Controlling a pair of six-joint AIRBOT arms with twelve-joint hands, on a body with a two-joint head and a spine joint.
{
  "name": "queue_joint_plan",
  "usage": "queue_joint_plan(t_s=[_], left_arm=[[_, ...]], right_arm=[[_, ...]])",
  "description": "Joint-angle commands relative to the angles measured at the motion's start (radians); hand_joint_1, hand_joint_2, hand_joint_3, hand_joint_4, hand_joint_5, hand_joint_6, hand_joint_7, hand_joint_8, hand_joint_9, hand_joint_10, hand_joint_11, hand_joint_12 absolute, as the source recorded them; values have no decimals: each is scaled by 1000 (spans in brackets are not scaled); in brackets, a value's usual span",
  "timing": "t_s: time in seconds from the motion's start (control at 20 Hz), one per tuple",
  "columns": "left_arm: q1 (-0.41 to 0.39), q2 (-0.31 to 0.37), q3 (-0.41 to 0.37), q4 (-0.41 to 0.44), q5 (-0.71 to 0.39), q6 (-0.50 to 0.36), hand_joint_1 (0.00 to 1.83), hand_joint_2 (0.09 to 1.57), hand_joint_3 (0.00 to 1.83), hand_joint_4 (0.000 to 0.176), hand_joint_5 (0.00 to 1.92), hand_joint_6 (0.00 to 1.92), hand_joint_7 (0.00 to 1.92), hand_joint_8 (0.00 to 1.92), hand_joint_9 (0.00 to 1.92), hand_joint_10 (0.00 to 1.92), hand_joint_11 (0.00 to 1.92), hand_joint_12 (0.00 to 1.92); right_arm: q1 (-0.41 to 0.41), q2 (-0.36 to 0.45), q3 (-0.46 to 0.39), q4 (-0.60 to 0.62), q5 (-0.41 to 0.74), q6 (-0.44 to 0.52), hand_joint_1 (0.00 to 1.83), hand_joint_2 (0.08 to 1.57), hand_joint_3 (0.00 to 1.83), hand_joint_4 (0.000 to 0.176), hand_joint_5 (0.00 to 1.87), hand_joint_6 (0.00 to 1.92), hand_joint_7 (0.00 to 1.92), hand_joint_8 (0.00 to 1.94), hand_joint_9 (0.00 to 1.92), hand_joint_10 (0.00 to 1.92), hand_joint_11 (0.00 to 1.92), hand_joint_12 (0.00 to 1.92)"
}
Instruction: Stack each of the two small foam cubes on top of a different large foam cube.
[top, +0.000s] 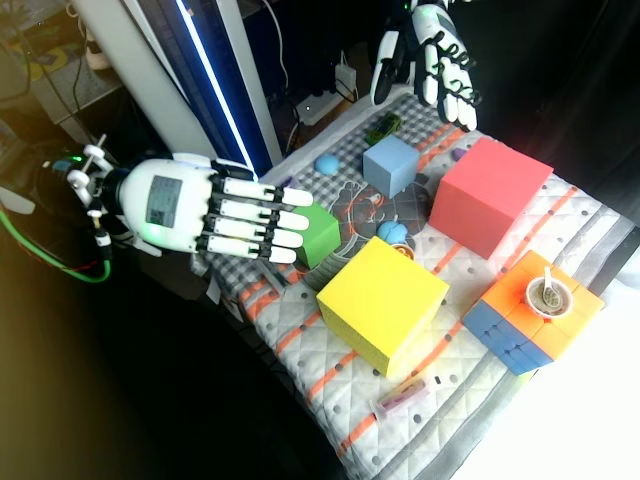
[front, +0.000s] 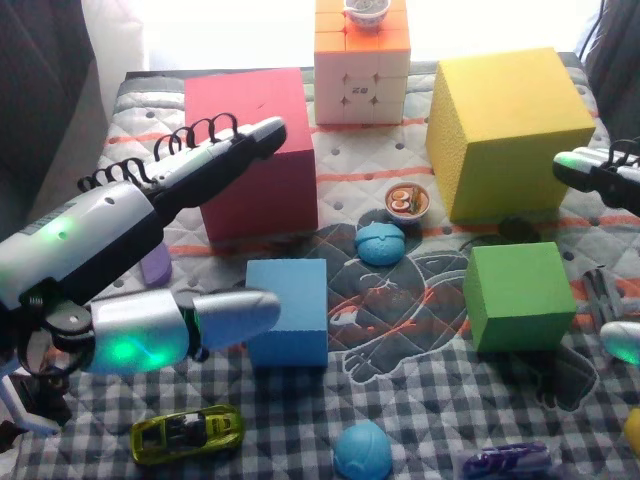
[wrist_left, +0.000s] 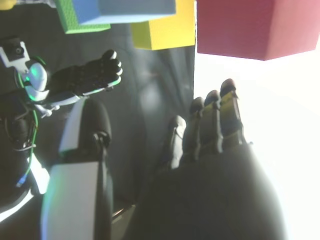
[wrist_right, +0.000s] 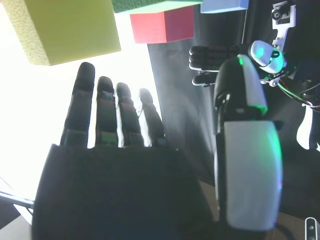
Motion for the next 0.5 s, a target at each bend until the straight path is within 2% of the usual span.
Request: queue_joint_plan(t_s=[0.0,0.05,0.1,0.15,0.2,0.25,0.3,0.35,0.4,0.45], left_arm=[[-13,1,-2,10,-114,-5,453,1184,17,78,0,0,0,0,0,0,0,0],[-14,-1,-1,10,-108,-4,488,1170,8,82,0,0,0,0,0,0,0,0],[-15,-4,0,10,-100,-3,474,1161,3,83,0,0,0,0,0,0,0,0],[-18,-6,2,10,-93,-1,472,1159,2,84,0,0,0,0,0,0,0,0],[-21,-10,4,10,-82,2,472,1159,2,80,0,0,0,0,0,0,0,0],[-28,-16,9,10,-67,5,492,1151,0,74,0,0,0,0,0,0,0,0],[-33,-20,13,9,-54,5,495,1148,0,73,0,0,0,0,0,0,0,0],[-35,-23,16,6,-44,5,503,1144,0,78,0,0,0,0,0,0,0,0],[-40,-29,21,3,-25,6,487,1146,0,72,0,0,0,0,0,0,0,0],[-49,-45,33,-5,11,12,504,1141,0,76,0,0,0,0,0,0,0,0]], right_arm=[[8,1,-1,9,113,2,534,1166,14,0,0,0,0,0,0,0,0,353],[8,1,0,10,108,2,546,1161,8,0,0,0,0,0,0,0,0,348],[10,0,2,10,101,2,523,1156,2,0,0,0,0,0,0,0,0,451],[15,-2,5,10,91,2,502,1157,1,0,0,0,0,0,0,0,0,477],[21,-8,12,10,75,2,497,1156,1,0,0,0,0,0,0,0,0,481],[39,-17,20,10,48,2,534,1148,0,0,0,0,0,0,0,0,0,373],[57,-26,29,9,23,2,538,1140,0,8,0,0,0,0,0,0,0,350],[66,-34,37,8,5,2,530,1128,0,6,0,0,0,0,0,0,0,431],[84,-49,48,6,-20,2,539,1115,0,0,0,0,0,0,64,37,0,726],[108,-82,72,5,-66,2,527,1109,0,5,0,0,0,0,32,40,0,1056]])
